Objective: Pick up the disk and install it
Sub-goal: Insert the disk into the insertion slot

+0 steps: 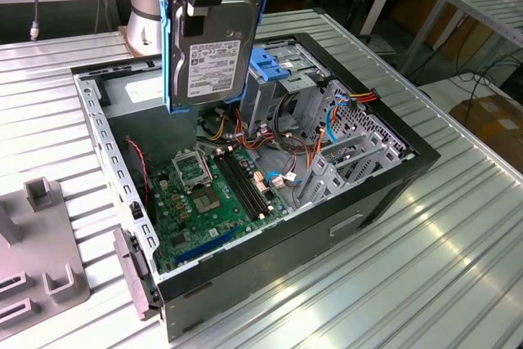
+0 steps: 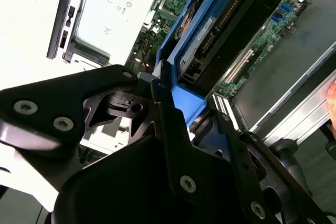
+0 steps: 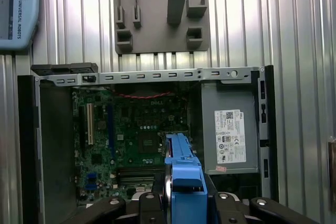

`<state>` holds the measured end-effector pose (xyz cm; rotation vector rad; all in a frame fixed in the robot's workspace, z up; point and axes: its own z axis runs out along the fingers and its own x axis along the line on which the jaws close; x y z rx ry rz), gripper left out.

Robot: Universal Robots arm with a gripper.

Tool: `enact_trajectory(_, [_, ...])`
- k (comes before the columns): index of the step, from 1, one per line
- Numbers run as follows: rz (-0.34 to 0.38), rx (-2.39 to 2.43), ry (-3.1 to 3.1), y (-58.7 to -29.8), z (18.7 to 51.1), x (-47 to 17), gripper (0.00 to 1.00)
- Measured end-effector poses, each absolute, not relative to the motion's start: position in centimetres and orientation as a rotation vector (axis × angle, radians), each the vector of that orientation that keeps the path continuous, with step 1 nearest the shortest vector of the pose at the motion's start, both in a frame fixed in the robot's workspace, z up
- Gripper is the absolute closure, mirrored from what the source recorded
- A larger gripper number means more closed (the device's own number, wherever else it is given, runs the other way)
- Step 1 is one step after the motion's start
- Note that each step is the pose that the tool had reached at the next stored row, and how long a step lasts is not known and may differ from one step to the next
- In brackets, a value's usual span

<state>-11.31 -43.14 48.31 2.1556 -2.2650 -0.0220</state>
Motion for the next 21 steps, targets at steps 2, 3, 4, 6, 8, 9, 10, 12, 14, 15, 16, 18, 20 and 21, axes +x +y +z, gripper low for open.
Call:
enact_trajectory(2, [-0.022,2.156,-2.265,-43.4,48.3,-11.3,0.63])
enact_trajectory(3, [-0.022,2.155,-2.265,-43.5,48.3,-11.3,0.63])
enact_trajectory(4, [-0.022,2.155,-2.265,-43.5,48.3,-11.3,0.63])
enact_trajectory(6, [-0.022,2.155,-2.265,-43.8,48.3,-11.3,0.63])
enact_trajectory(8, [-0.022,2.155,-2.265,-44.2,48.3,-11.3,0.63])
enact_trajectory(9, [-0.021,2.155,-2.265,-44.6,48.3,-11.3,0.63])
enact_trajectory(10, [-0.020,2.155,-2.264,-44.9,48.3,-11.3,0.63])
enact_trajectory(12, [-0.019,2.154,-2.264,-45.4,48.3,-11.3,0.63])
enact_trajectory(14, [-0.017,2.153,-2.263,-46.4,48.3,-11.3,0.63])
enact_trajectory(15, [-0.017,2.153,-2.263,-46.5,48.3,-11.1,0.63])
enact_trajectory(16, [-0.017,2.153,-2.263,-46.6,48.3,-10.8,0.63])
enact_trajectory(18, [-0.017,2.153,-2.263,-46.6,48.3,-10.2,0.63])
enact_trajectory(20, [-0.017,2.153,-2.263,-46.6,48.3,-9.0,0.63])
enact_trajectory(21, [-0.017,2.153,-2.263,-46.6,48.3,-8.6,0.63])
